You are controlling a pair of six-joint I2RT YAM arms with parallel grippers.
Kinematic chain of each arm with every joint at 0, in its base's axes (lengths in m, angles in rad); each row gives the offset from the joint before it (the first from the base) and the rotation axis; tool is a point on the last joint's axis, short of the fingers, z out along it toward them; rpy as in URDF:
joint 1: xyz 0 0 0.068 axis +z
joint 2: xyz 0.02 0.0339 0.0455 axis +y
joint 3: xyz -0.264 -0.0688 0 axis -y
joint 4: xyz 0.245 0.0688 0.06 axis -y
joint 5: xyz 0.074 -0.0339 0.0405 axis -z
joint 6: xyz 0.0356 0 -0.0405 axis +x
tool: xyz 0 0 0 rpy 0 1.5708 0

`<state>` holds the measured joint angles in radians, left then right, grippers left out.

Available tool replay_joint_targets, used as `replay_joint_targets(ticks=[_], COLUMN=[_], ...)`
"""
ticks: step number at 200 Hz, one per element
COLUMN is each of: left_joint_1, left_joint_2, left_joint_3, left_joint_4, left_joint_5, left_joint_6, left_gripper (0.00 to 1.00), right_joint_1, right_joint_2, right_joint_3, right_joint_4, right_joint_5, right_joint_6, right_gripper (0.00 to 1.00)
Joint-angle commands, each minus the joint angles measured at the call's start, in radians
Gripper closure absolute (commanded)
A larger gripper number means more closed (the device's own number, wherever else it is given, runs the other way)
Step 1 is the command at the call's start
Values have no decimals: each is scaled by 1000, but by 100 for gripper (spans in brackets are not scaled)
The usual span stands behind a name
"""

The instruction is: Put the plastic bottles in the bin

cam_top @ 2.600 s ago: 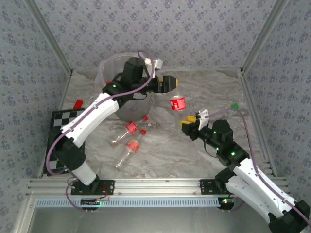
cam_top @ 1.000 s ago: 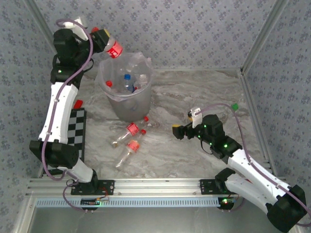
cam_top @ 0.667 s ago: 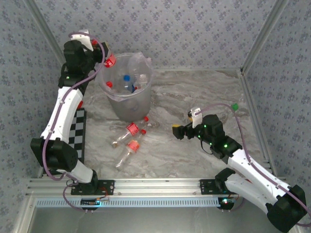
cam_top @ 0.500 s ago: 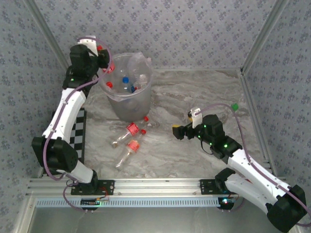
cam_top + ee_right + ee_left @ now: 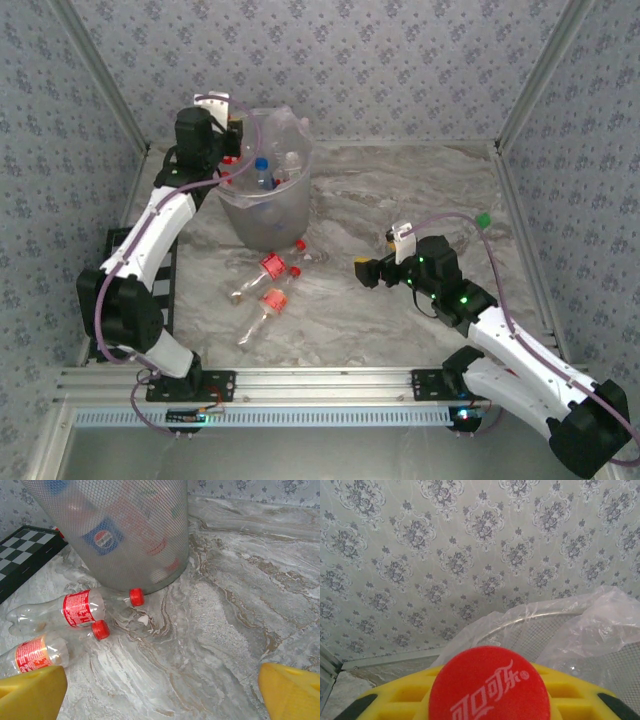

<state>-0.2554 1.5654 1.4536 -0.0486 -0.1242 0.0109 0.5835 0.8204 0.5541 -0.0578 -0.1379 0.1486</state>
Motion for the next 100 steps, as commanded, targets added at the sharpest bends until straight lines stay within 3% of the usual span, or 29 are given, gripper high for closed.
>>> replay_joint_targets(ticks=[1, 13, 36, 100], left_joint_1=[-1, 6, 48, 37], left_joint_2=[62, 75, 97, 55], left_joint_3=[-76, -94, -138, -69], left_joint_4=[-147, -157, -117, -115], left_joint_5=[15, 43, 245, 440], left_joint_6=[-50, -86, -213, -340], left_gripper=[100, 100, 100, 100], right_joint_1=[3, 5, 4, 4], right_joint_2=[3, 8, 21, 59], right_joint_3=[9, 8, 9, 32], right_joint_4=[-13, -9, -2, -2], right_joint_5=[11, 9, 2, -8], right_joint_6=[-5, -2, 3, -6], right_gripper=[0, 0, 0, 0])
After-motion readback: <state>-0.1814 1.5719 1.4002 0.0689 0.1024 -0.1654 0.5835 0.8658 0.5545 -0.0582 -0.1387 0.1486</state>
